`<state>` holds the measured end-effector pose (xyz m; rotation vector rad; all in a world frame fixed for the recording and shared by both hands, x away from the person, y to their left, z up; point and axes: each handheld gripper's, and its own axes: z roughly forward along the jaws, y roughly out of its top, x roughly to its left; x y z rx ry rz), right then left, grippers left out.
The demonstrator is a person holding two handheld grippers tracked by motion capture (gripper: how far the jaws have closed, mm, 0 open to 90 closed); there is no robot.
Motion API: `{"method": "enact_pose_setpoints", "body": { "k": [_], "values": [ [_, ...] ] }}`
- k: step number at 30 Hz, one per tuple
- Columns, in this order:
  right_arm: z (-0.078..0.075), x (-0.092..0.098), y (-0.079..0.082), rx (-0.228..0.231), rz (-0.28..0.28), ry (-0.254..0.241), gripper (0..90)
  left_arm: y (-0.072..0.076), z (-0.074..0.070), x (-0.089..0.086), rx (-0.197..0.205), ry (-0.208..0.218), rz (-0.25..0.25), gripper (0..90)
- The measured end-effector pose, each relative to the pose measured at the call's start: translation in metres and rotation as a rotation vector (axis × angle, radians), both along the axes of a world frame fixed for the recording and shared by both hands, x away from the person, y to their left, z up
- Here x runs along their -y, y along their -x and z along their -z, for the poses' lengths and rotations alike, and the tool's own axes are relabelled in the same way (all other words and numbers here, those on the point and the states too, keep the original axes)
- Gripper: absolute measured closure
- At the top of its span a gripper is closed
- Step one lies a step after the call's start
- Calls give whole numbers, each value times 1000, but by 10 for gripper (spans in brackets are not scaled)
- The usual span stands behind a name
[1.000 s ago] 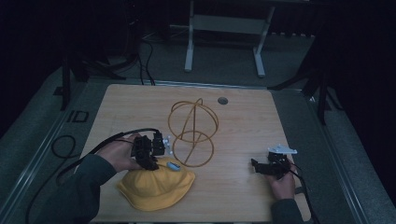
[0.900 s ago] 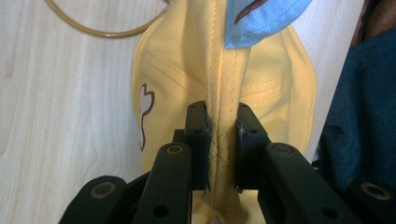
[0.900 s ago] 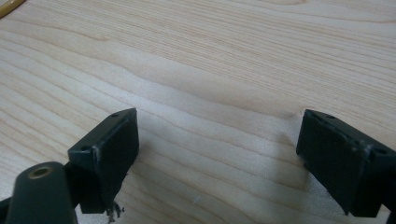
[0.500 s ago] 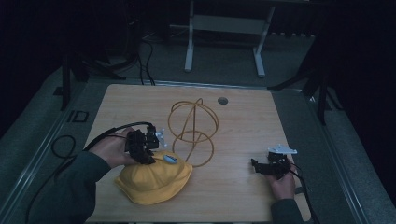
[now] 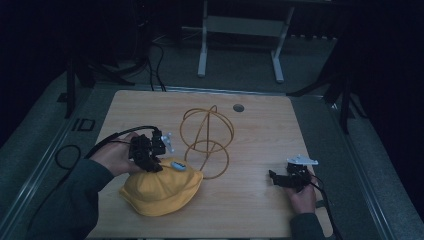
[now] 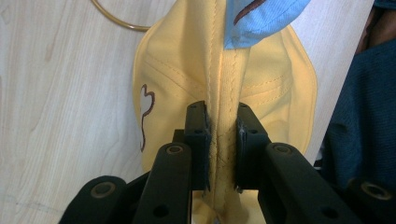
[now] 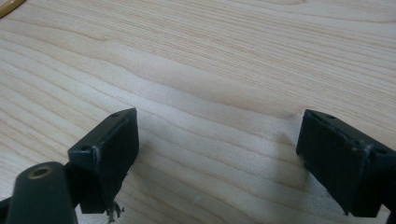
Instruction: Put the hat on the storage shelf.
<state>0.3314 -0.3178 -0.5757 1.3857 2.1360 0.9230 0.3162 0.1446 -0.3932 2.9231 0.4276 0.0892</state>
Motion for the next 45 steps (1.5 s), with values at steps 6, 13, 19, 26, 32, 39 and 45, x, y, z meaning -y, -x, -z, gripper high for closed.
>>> {"method": "enact_pose_setpoints", "body": {
  "k": [6, 13, 19, 26, 32, 39, 45],
  "values": [
    [0, 0, 0, 0, -1, 1, 130, -2, -5, -5, 8, 11, -11, 787],
    [0, 0, 0, 0, -1, 1, 130, -5, -10, -10, 14, 18, -24, 787],
    [0, 0, 0, -1, -1, 1, 130, -6, -15, -13, 21, 21, -32, 787],
    [0, 0, 0, -2, -2, 4, 130, -8, -20, -16, 27, 23, -32, 787],
    [0, 0, 0, -2, -2, 4, 130, -9, -24, -19, 30, 30, -43, 787],
    [0, 0, 0, -3, 0, 2, 130, -10, -28, -22, 34, 36, -52, 787],
    [0, 0, 0, -3, 0, 2, 130, -11, -32, -24, 39, 40, -56, 787]
  ]
}}
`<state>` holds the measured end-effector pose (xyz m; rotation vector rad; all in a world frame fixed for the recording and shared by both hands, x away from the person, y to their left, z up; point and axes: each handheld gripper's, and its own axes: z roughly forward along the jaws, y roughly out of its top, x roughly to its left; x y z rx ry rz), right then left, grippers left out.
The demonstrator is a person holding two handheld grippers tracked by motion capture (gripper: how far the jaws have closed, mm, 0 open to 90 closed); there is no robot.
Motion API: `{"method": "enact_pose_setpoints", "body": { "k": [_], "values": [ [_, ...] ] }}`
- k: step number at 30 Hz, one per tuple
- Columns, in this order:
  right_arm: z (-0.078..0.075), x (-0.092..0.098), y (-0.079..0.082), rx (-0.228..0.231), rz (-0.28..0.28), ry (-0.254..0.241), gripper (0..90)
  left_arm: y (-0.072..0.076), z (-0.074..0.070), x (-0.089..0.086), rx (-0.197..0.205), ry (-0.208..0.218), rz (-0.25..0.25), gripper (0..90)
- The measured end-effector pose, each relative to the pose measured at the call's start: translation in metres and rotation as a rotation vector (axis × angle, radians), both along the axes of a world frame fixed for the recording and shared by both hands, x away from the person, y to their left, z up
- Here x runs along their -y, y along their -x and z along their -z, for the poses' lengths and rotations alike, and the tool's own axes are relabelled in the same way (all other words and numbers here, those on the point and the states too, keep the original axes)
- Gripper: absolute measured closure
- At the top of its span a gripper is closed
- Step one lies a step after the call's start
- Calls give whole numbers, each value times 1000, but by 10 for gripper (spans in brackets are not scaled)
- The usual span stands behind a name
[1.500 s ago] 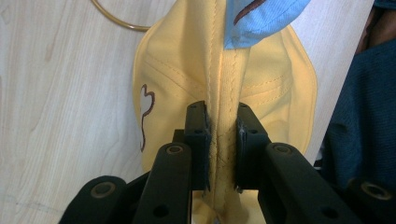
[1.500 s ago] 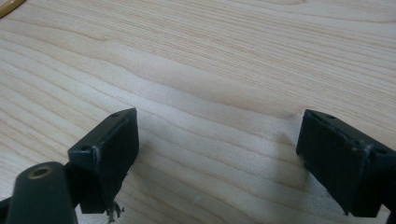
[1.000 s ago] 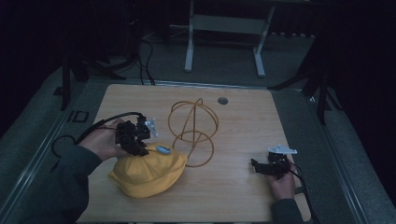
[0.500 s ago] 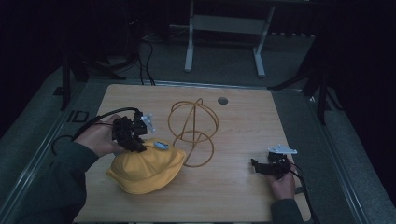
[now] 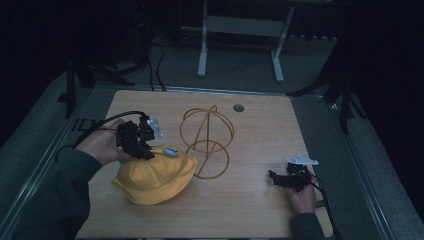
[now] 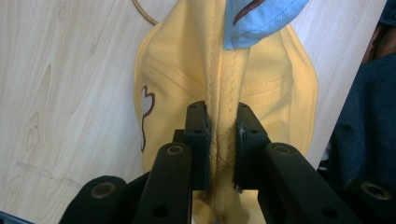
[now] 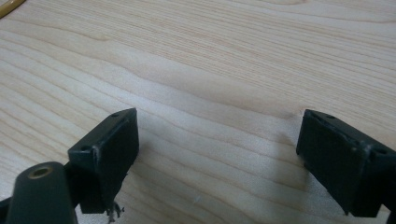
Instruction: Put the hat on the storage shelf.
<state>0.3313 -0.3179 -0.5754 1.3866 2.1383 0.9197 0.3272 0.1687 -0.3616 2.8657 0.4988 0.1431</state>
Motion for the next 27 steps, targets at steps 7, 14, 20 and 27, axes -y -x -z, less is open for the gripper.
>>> {"method": "enact_pose_setpoints", "body": {
  "k": [7, 14, 20, 27],
  "values": [
    [0, 0, 0, 0, 0, 0, 130, -1, -4, -4, 5, 5, -9, 787],
    [0, 0, 0, 0, 1, -1, 130, -2, -8, -9, 11, 11, -23, 787],
    [0, 0, 0, 0, 0, 0, 130, -5, -13, -12, 18, 15, -36, 787],
    [0, 0, 0, 0, 0, 0, 130, -7, -16, -18, 19, 15, -61, 787]
  ]
}}
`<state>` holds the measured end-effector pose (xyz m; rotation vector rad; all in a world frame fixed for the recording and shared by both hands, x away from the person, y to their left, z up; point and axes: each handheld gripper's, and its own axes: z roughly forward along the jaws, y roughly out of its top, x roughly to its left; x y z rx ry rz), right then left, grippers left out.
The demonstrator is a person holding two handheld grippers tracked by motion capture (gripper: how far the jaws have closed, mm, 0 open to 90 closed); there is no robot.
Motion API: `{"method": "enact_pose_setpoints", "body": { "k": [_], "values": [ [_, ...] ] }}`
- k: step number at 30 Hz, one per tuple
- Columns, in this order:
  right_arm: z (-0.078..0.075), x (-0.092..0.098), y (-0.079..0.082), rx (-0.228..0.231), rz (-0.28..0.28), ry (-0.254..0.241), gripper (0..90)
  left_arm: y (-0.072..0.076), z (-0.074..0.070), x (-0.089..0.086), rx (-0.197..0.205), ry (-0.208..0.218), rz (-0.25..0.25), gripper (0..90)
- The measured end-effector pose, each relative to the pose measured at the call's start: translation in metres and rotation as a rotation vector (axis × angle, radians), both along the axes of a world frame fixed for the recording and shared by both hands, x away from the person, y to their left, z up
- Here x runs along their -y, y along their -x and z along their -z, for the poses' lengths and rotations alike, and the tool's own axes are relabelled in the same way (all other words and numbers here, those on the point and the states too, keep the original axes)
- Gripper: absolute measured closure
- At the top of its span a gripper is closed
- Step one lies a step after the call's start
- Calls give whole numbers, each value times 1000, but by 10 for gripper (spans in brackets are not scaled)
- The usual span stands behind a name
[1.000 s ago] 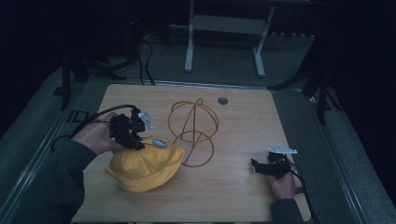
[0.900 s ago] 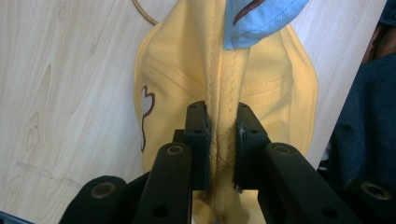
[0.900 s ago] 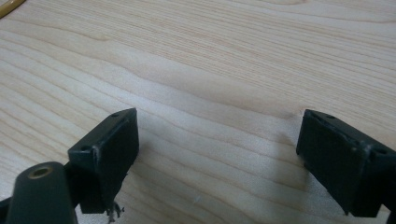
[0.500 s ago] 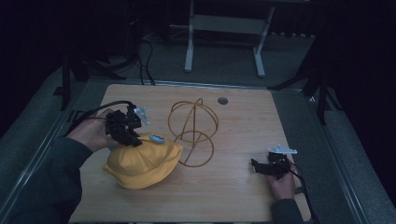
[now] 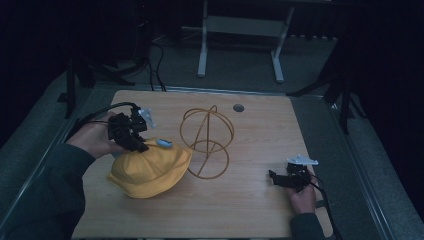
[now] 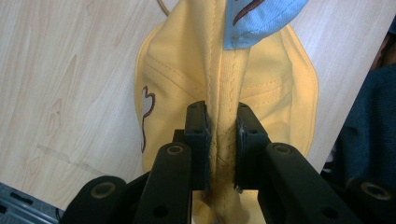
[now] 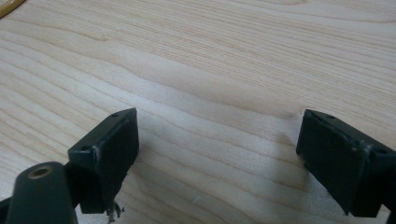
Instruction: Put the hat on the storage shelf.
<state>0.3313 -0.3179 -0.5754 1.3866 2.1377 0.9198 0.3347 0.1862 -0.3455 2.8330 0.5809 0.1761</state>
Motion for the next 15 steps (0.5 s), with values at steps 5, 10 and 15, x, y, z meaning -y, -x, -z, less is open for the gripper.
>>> {"method": "enact_pose_setpoints", "body": {
  "k": [5, 10, 15],
  "values": [
    [0, 0, 0, 0, 0, 0, 130, -1, -2, -4, 3, 1, -16, 787],
    [0, 0, 0, 0, 0, 0, 130, -2, -4, -9, 11, 1, -34, 787],
    [0, 0, 0, 0, 0, 0, 130, -3, -7, -13, 18, 13, -47, 786]
  ]
}}
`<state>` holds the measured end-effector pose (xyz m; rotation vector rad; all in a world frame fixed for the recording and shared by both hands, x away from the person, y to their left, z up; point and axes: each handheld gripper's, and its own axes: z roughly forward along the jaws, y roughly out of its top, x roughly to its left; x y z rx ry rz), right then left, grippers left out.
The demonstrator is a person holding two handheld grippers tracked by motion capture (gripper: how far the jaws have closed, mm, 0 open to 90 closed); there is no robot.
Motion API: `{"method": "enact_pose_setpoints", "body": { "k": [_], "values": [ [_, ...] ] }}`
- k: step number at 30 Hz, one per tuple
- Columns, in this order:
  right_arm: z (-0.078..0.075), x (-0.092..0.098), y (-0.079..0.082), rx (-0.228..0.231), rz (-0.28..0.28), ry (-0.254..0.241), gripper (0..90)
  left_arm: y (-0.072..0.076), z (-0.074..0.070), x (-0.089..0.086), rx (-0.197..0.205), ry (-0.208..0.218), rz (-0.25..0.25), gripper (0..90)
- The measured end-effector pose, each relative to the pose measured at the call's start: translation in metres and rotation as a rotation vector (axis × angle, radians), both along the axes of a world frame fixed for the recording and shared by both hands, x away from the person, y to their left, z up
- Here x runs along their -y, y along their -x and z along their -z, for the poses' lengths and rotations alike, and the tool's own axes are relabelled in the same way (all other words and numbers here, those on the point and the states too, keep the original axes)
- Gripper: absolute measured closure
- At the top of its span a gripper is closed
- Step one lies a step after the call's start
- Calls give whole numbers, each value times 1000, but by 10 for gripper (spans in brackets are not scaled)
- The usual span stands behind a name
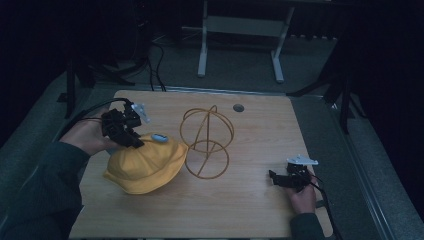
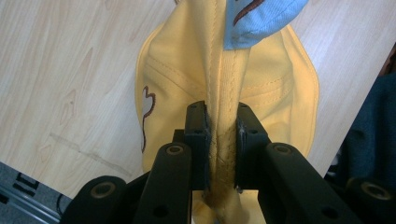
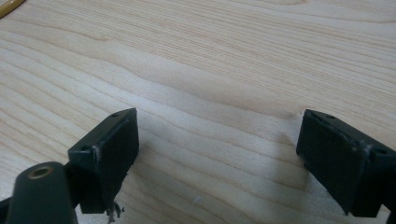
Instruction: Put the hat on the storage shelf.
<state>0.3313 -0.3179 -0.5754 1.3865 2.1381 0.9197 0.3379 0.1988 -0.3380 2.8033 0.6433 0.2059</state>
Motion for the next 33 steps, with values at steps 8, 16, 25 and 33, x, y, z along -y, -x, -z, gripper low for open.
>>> {"method": "enact_pose_setpoints", "body": {
  "k": [8, 16, 25, 33],
  "values": [
    [0, 0, 0, 0, 1, -1, 130, -4, -3, -5, 4, 8, -29, 786],
    [0, 0, 0, 0, 1, -1, 130, -5, -9, -11, 20, 23, -48, 785],
    [0, 0, 0, 0, 0, 1, 130, -6, -16, -17, 30, 54, -71, 785],
    [0, 0, 0, 0, -2, 3, 130, -6, -23, -26, 43, 63, -95, 786]
  ]
}}
